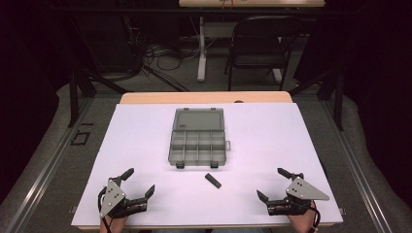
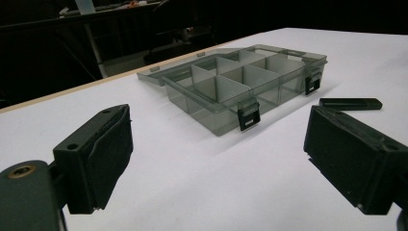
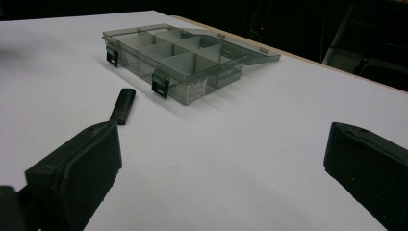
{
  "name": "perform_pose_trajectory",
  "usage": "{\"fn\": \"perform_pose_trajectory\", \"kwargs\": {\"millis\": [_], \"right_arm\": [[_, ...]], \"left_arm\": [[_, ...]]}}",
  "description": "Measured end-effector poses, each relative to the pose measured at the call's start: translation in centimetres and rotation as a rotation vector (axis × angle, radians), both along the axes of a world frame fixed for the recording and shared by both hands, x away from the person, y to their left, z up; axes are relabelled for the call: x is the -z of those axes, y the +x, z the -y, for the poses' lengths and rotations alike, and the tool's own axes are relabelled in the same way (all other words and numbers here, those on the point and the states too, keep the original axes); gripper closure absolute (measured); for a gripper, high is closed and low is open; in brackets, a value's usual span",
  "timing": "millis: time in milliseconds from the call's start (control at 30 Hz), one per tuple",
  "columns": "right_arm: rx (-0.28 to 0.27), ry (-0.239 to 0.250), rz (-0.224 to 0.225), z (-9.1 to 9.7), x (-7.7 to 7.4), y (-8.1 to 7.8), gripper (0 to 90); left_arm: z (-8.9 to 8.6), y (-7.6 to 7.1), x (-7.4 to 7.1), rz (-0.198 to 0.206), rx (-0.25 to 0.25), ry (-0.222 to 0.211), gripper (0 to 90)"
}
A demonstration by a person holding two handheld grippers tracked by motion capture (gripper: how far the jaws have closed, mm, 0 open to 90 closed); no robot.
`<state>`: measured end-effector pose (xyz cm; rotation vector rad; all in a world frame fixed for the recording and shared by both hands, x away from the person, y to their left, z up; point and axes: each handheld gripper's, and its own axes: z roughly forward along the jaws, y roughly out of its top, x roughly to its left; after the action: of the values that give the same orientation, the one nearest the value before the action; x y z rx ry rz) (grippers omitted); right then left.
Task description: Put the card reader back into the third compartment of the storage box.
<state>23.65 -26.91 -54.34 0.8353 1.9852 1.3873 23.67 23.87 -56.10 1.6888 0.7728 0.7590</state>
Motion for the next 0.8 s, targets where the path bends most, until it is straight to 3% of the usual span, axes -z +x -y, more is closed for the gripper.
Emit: {"fn": "perform_pose_trajectory", "kwargs": {"millis": [800], "right_arm": [[0.004,-0.035,-0.080,-3.2,-0.9,1.4,0.0]], "left_arm": [[-0.1,0.1,-0.1,-0.010,-0.007,-0.006,10.0]]}}
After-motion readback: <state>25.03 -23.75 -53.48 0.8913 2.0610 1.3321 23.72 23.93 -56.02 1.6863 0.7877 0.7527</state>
